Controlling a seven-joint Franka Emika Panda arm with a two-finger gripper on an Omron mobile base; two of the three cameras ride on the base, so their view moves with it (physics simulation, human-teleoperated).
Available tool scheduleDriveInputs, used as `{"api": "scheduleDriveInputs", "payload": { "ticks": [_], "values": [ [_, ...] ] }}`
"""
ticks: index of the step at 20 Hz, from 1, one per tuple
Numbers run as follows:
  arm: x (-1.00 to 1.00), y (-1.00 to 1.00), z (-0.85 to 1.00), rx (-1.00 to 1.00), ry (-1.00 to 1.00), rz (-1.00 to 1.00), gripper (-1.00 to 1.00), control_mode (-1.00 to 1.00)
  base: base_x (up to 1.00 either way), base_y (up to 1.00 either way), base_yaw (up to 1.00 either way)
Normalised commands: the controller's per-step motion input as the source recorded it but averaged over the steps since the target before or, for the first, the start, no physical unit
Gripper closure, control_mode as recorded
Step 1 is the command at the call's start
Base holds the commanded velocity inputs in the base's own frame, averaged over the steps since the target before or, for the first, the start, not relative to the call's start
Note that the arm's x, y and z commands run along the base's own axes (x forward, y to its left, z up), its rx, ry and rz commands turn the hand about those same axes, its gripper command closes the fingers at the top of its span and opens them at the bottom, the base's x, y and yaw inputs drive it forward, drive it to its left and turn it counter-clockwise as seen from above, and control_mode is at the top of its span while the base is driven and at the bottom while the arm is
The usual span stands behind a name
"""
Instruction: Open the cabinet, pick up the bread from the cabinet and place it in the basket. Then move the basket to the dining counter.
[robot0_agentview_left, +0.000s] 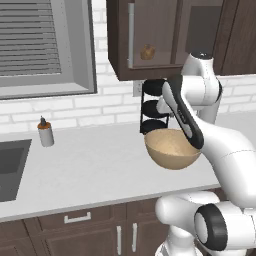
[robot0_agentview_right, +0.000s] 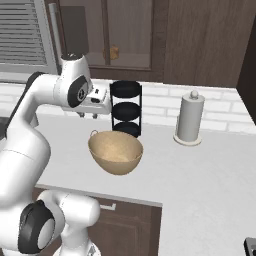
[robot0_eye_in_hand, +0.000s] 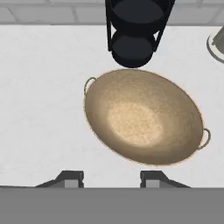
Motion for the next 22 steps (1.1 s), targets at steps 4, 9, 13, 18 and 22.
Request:
{"api": "scheduleDriveInputs", "payload": {
  "ticks": [4,9,13,18,22],
  "values": [
    [0.0,0.4,0.27,-0.07,-0.1,-0.01,-1.0,-1.0,0.0,0.0,0.0],
    [-0.01,0.42,0.91,0.0,-0.21,-0.09,-1.0,-1.0,0.0,0.0,0.0],
    [-0.05,0.6,1.0,0.0,-0.24,-0.14,-1.0,-1.0,0.0,0.0,0.0],
    [-0.01,0.59,1.0,-0.02,-0.3,-0.09,-1.0,-1.0,0.0,0.0,0.0],
    [0.12,0.31,0.63,0.05,-0.14,0.08,-1.0,-1.0,0.0,0.0,0.0]
  ]
}}
